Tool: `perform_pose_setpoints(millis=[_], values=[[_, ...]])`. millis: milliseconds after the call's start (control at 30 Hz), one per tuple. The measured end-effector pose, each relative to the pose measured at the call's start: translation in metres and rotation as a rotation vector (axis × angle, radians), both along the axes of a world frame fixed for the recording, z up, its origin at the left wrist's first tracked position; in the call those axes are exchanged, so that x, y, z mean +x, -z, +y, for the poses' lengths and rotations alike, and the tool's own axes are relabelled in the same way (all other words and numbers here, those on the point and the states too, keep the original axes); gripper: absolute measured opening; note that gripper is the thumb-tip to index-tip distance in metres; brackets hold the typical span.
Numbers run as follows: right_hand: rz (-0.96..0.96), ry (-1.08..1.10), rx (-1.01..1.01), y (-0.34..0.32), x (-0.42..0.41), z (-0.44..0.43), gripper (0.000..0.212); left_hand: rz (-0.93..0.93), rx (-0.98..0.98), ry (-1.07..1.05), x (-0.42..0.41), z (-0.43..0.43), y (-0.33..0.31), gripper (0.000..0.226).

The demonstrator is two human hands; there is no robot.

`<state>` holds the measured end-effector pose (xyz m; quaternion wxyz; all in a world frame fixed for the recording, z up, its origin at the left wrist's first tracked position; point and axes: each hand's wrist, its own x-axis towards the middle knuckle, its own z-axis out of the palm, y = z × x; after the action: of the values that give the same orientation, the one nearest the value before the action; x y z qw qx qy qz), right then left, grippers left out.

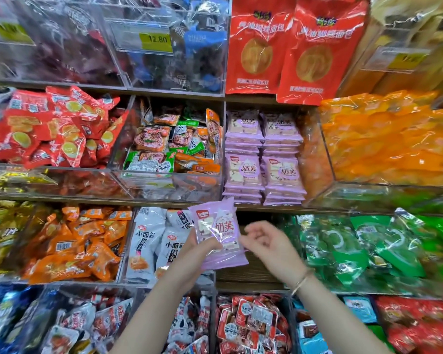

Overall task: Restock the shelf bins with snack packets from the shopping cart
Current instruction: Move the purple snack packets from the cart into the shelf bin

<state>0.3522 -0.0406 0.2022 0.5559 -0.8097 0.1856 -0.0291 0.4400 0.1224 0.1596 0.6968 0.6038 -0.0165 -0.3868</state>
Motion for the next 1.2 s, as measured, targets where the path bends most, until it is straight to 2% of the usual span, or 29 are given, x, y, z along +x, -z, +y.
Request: perform_pose_setpoints(millis=[33,100,200,333,467,533,633,667,767,900,1100,1200], values=[[0.024,0.001,0.019,0.006,-0.008,0.005,0.021,0.006,0.011,0.01,-0.003,-0.001,-0.001,0.078],[0.041,0.035,0.046,0.013,-0.015,0.012,0.024,-0.01,0.006,0.032,-0.01,-0.003,-0.003,0.092],[0.047,0.066,0.036,0.015,-0.016,0.014,0.025,-0.016,-0.001,0.045,-0.017,-0.006,-0.003,0.101],[0.008,0.072,0.068,0.013,-0.016,0.011,0.021,-0.055,0.001,0.058,-0.021,-0.003,-0.004,0.101],[-0.073,0.226,0.254,0.006,-0.01,-0.004,0.011,0.034,-0.064,-0.002,-0.018,0.004,-0.004,0.115],[-0.133,0.331,0.351,-0.002,0.0,-0.016,0.011,0.066,-0.039,-0.051,-0.012,0.01,-0.001,0.104],[-0.2,0.432,0.337,-0.021,0.026,-0.039,0.013,0.084,-0.034,-0.106,-0.004,0.014,0.006,0.049],[-0.203,0.443,0.315,-0.027,0.036,-0.046,0.015,0.078,-0.026,-0.12,-0.002,0.015,0.008,0.039],[-0.187,0.474,0.239,-0.039,0.06,-0.064,0.02,0.058,-0.001,-0.12,0.0,0.016,0.008,0.033],[-0.187,0.532,0.305,-0.045,0.083,-0.077,0.02,0.05,0.013,-0.122,0.003,0.02,0.01,0.03],[-0.12,0.414,0.334,-0.037,0.106,-0.056,0.013,0.051,0.004,-0.143,0.006,0.024,0.009,0.027],[-0.136,0.367,0.276,-0.028,0.102,-0.051,0.01,0.049,0.009,-0.133,0.006,0.024,0.009,0.028]])
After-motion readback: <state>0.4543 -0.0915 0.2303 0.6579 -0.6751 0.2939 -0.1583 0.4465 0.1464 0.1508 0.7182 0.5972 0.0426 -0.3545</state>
